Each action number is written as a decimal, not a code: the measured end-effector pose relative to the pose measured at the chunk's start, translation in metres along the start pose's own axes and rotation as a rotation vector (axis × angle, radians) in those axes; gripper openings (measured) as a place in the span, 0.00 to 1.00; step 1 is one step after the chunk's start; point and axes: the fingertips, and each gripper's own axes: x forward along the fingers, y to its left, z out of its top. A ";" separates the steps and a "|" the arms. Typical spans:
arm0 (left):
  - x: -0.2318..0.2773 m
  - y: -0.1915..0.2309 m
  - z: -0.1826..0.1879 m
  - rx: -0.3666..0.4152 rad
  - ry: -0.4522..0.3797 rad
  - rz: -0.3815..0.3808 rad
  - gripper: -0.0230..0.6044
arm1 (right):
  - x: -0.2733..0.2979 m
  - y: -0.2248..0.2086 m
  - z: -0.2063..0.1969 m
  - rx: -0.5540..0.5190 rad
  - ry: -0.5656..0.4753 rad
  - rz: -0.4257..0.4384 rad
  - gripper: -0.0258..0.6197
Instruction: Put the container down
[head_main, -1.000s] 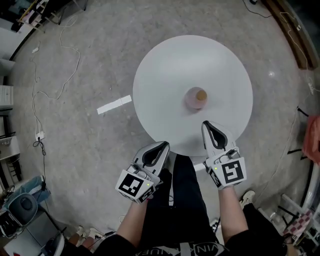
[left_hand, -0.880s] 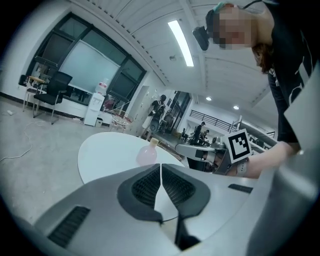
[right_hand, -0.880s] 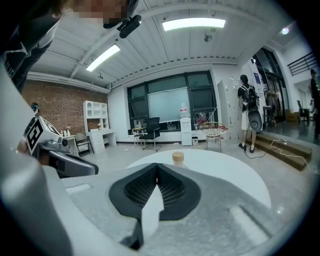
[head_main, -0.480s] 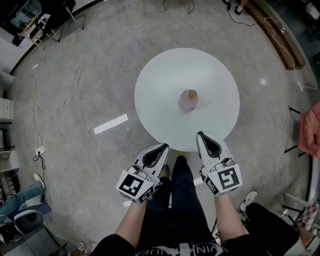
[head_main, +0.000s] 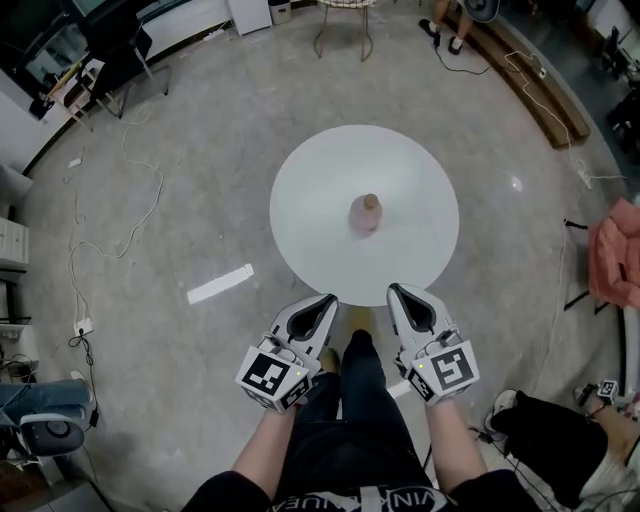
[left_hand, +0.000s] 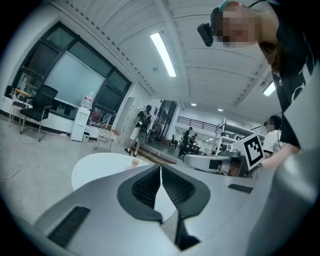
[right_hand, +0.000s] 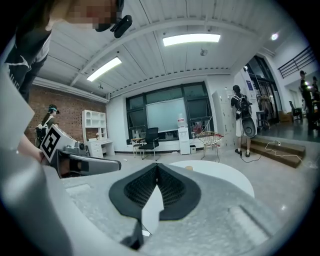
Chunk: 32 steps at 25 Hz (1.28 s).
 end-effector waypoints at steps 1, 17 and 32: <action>-0.003 -0.002 0.000 0.004 0.001 -0.004 0.06 | -0.003 0.003 0.001 0.004 -0.002 -0.002 0.05; -0.028 -0.039 0.029 0.048 -0.053 -0.073 0.06 | -0.053 0.032 0.023 0.056 -0.064 -0.026 0.05; -0.032 -0.039 0.064 0.073 -0.097 -0.003 0.06 | -0.052 0.028 0.056 0.015 -0.076 0.051 0.05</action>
